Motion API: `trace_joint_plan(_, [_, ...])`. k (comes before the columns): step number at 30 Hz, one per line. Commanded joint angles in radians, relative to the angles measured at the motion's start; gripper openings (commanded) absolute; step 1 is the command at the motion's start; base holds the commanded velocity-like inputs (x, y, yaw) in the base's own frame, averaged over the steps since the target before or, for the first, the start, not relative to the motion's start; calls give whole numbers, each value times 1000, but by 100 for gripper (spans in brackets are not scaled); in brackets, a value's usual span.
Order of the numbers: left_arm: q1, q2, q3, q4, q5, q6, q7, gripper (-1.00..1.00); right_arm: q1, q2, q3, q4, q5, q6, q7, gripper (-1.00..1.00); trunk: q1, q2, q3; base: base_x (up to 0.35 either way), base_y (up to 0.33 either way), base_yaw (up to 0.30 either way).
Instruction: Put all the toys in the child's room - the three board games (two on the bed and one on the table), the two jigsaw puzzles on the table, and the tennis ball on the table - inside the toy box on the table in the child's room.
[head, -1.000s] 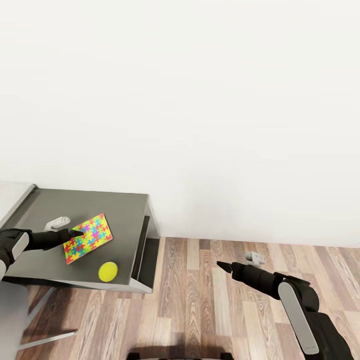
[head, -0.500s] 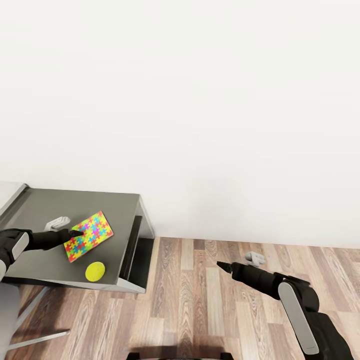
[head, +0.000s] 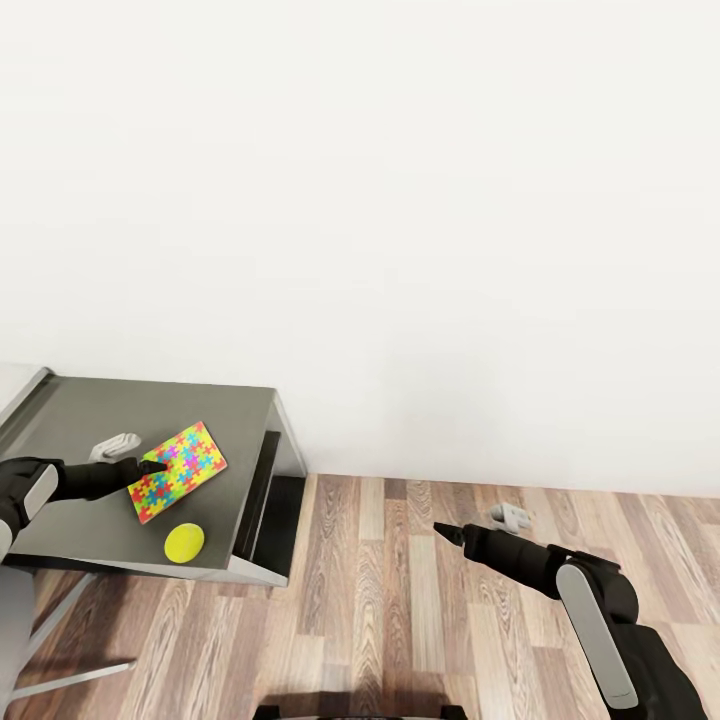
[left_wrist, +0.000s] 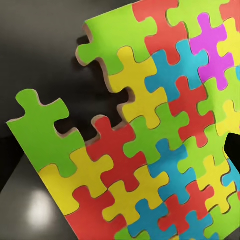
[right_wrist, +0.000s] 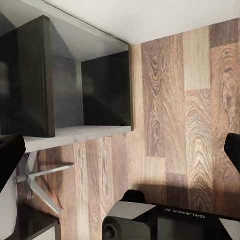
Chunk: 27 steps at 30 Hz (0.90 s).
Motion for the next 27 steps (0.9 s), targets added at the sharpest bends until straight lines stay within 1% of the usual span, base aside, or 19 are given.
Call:
trace_joint_plan(1, [0, 0, 0, 0, 5, 9, 1, 100, -1, 0, -2, -1, 9, 5, 10, 100, 1, -1, -1, 0, -1, -12])
trace_joint_plan(6, [0, 0, 0, 0, 5, 9, 1, 100, -1, 0, -2, -1, 9, 5, 10, 100, 1, -1, 2, 0, -4, -110])
trace_joint_plan(14, [0, 0, 0, 0, 4, 9, 1, 100, -1, 0, -2, -1, 8, 4, 10, 100, 1, -1, 6, 0, -103, -72])
trace_joint_plan(24, [0, 0, 0, 0, 3, 9, 1, 100, 0, 0, -2, -1, 8, 4, 10, 100, 1, -1, 16, 0, -9, -151])
trace_joint_plan(27, [0, 0, 0, 0, 3, 8, 1, 100, -1, 0, -2, -1, 8, 4, 10, 100, 1, -1, 17, 0, -105, -78])
